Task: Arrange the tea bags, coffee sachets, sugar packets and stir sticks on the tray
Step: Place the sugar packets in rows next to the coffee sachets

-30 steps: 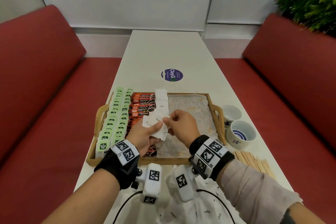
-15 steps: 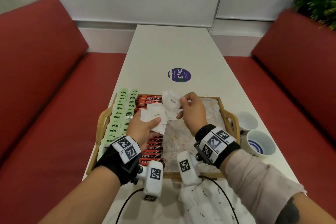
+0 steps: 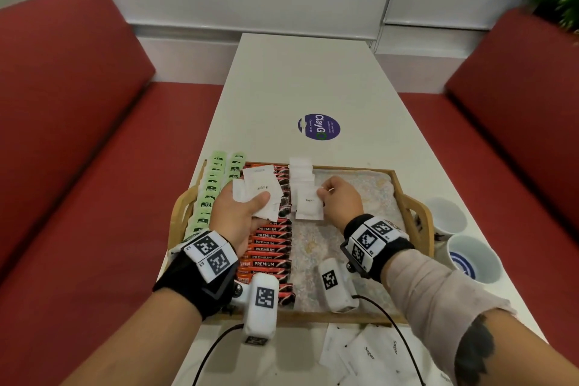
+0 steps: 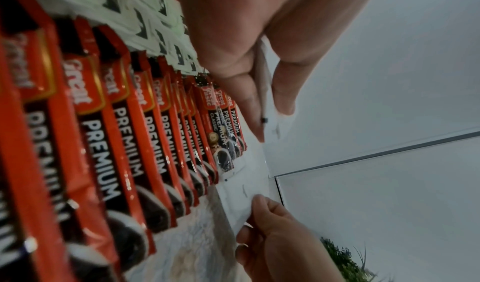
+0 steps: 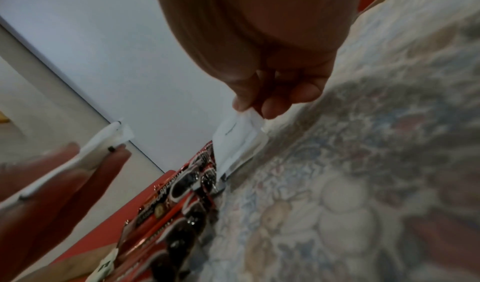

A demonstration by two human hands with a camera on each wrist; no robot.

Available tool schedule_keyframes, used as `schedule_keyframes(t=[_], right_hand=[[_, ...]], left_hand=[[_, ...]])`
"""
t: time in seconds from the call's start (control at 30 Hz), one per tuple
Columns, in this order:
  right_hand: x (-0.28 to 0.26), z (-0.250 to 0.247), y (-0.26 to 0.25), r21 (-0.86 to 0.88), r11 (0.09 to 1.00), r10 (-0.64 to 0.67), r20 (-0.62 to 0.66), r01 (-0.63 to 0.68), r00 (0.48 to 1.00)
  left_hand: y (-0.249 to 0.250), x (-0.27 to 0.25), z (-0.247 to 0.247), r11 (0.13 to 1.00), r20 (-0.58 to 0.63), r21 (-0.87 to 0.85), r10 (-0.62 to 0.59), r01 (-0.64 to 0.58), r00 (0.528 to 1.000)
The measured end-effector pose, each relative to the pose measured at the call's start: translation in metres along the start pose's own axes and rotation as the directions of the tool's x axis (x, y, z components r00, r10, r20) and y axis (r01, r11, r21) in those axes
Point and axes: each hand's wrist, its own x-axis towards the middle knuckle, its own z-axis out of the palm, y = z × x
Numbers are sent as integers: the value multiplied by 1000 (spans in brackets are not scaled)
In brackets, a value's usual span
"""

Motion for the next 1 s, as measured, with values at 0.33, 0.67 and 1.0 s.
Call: schedule_keyframes(t=[0.33, 0.67, 1.0], right_hand=[[10, 9, -9, -93, 995, 36, 48, -31, 998], [14, 11, -13, -123, 990, 82, 80, -72, 993], [-12, -10, -49, 238, 948, -238, 97, 210, 966]], left_hand=[[-2, 4, -4, 1000, -2, 1, -10, 10, 1000], [-5, 4, -3, 1000, 12, 9, -26, 26, 1000], [-1, 1, 3, 998, 40, -46, -40, 41, 998]])
